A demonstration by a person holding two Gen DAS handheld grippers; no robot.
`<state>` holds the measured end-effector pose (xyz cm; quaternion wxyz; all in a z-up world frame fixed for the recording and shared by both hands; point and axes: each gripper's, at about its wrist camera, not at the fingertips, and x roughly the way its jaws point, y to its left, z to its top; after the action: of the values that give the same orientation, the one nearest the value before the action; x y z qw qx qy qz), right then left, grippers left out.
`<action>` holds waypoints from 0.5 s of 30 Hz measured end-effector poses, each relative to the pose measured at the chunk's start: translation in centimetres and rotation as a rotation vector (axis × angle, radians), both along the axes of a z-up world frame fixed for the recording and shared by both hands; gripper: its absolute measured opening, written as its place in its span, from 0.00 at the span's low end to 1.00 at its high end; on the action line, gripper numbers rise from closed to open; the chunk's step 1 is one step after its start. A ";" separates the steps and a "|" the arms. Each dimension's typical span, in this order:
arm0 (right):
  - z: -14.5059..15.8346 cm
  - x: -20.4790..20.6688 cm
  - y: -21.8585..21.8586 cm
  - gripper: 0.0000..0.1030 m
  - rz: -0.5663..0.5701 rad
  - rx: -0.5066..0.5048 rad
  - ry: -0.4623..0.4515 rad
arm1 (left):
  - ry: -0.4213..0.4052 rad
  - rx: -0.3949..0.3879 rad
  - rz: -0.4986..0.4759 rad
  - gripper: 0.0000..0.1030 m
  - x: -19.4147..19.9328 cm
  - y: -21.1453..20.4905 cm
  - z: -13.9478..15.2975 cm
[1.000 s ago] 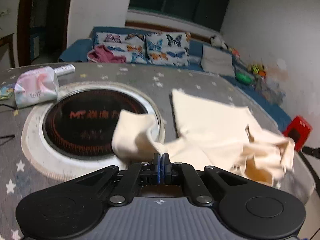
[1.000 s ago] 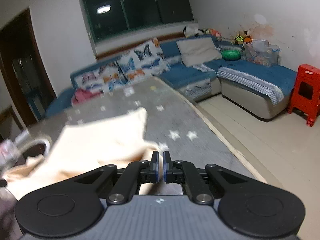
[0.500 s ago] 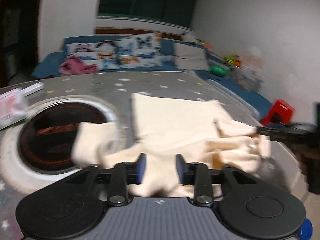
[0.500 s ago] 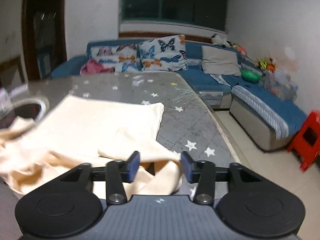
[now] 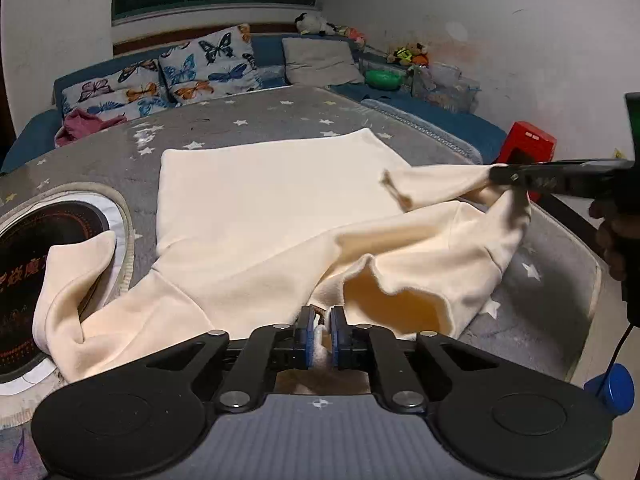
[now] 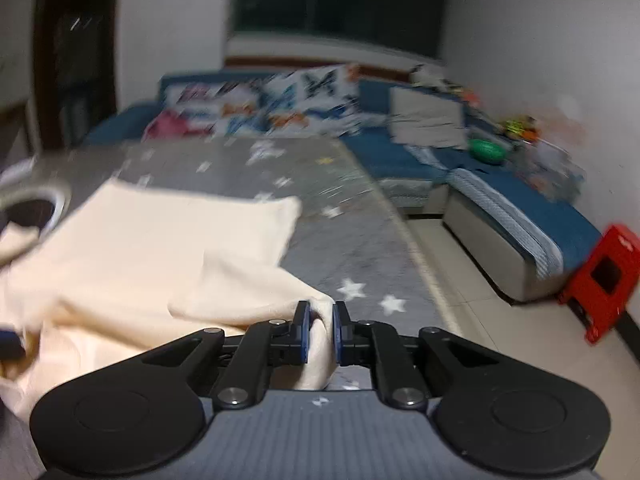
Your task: Fold clothes
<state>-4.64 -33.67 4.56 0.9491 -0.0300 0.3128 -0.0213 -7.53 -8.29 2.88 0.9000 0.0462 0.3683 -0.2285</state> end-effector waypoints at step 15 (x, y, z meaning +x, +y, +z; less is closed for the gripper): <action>0.9 -6.0 -4.0 0.38 -0.199 0.045 -0.073 | -0.042 0.014 -0.275 0.07 -6.5 -0.3 0.7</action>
<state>-10.63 -37.70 5.51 0.9535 0.0236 0.2799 -0.1096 -14.00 -8.62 3.62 0.8674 0.1075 0.3410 -0.3461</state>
